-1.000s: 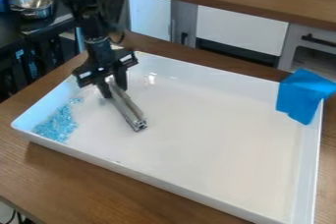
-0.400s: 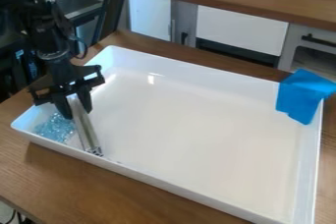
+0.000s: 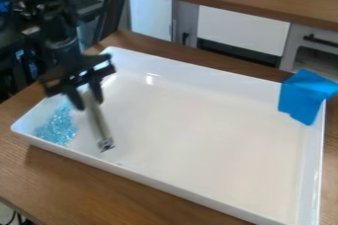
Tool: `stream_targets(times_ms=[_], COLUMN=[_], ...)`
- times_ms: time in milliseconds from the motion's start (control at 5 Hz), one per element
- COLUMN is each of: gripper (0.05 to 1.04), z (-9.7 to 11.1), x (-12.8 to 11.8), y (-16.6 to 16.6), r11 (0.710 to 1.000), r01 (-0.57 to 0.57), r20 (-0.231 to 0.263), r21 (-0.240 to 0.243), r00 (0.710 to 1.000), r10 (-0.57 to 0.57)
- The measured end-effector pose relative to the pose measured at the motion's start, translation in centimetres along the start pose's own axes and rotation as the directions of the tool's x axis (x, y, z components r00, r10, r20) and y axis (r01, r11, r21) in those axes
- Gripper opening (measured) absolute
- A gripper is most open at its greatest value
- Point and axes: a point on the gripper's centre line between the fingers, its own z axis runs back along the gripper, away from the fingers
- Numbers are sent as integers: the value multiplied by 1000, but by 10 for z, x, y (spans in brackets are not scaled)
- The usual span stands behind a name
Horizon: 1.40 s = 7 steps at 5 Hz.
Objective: Sweep into pile
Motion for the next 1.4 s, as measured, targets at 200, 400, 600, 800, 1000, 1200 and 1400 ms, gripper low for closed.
stream_targets(times_ms=[200,400,600,800,1000,1200,1400], gripper=[370,370,370,370,370,370,370], z=[11,-4,-14,-23,-24,-24,-24], x=[-2,-21,-34,-39,-36,-35,-33], y=[-52,-73,-73,-64,-64,-64,-62], r11=[986,954,887,830,821,820,817], r01=[164,299,461,557,570,571,576], r20=[-7,-12,-25,-28,-9,-3,-2], r21=[-39,0,17,27,36,37,39], r00=[986,954,887,830,822,821,817], r10=[-164,-299,-460,-557,-570,-571,-576])
